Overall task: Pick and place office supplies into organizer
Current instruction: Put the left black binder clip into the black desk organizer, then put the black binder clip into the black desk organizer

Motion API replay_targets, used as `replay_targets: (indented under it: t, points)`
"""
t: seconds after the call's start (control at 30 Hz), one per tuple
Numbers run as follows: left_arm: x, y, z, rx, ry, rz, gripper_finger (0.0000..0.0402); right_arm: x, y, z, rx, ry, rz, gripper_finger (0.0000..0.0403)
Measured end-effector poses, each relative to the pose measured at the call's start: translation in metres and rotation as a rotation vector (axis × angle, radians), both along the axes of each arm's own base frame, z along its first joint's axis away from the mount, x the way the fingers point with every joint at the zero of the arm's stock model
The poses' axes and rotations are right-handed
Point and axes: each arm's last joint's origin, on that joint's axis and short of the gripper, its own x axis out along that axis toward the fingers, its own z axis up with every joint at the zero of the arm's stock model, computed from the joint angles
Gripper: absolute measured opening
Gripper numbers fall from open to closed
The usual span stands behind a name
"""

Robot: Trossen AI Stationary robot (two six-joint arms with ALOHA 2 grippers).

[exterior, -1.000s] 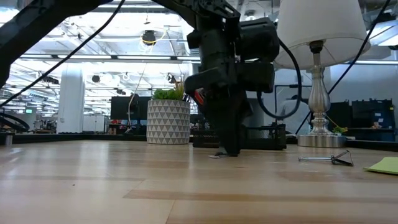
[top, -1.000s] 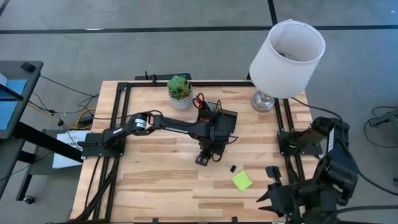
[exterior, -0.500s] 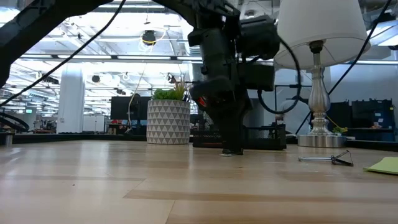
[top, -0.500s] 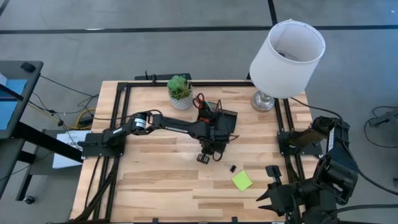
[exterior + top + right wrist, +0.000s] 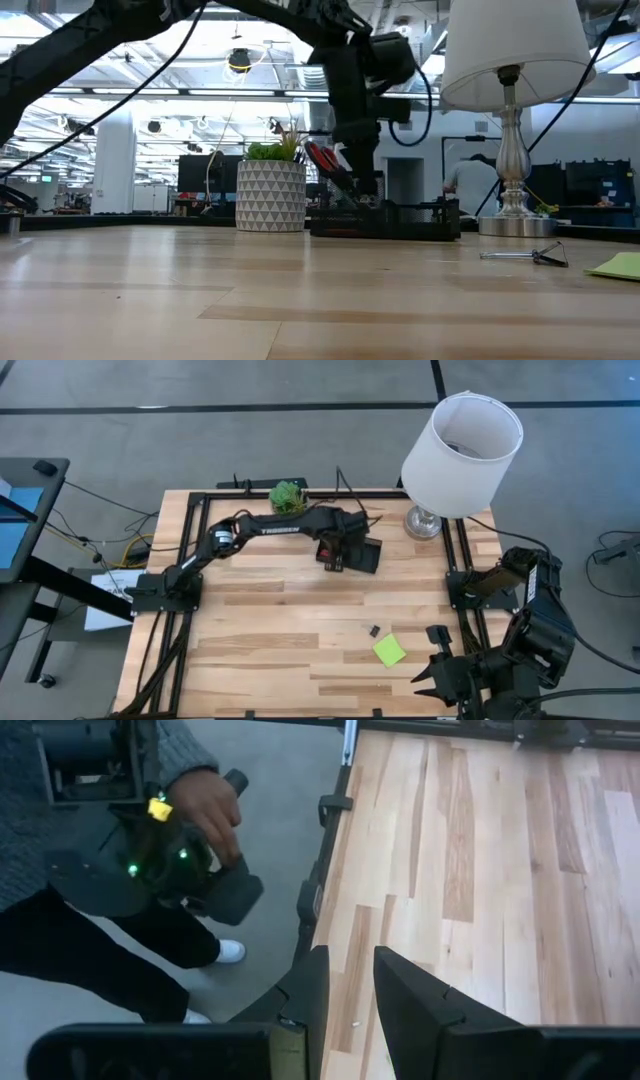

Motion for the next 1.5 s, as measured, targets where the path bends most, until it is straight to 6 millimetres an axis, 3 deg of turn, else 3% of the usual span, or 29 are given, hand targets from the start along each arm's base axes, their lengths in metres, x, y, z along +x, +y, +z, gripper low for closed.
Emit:
replay_targets:
  t: [0.1, 0.23, 0.43, 0.67, 0.87, 1.0, 1.13, 1.4, 1.5]
  points:
    - [-0.001, 0.006, 0.008, 0.016, -0.014, 0.006, 0.0031, 0.0, 0.0, 0.0, 0.0, 0.0, 0.0, 0.0075]
    - [-0.004, 0.007, 0.003, 0.055, 0.035, 0.011, 0.0032, 0.0, 0.0, 0.0, 0.0, 0.0, 0.0, 0.0075]
    - [-0.002, -0.002, 0.003, 0.149, 0.071, -0.066, 0.0085, 0.0, 0.0, 0.0, -0.027, -0.009, 0.029, 0.0075]
    - [-0.002, -0.013, 0.0, 0.347, 0.197, -0.206, 0.0097, 0.0, 0.0, 0.0, -0.046, -0.016, 0.048, 0.0075]
    - [0.001, -0.03, 0.008, 0.231, 0.129, -0.191, 0.0099, 0.0, 0.0, 0.001, -0.039, -0.02, 0.048, 0.0075]
    - [0.006, -0.053, 0.018, -0.028, 0.02, -0.177, 0.0099, 0.0, 0.0, 0.001, -0.039, -0.02, 0.048, 0.0075]
    - [0.012, -0.088, 0.026, -0.254, -0.063, -0.231, 0.01, 0.0, 0.0, 0.001, -0.039, -0.019, 0.048, 0.0075]
    - [0.014, -0.167, 0.018, -0.283, -0.095, -0.462, 0.01, 0.0, 0.0, 0.001, -0.039, -0.019, 0.048, 0.0075]
    - [0.021, -0.187, 0.016, -0.279, -0.202, -0.508, 0.0101, 0.0, 0.0, 0.001, -0.039, -0.019, 0.048, 0.0075]
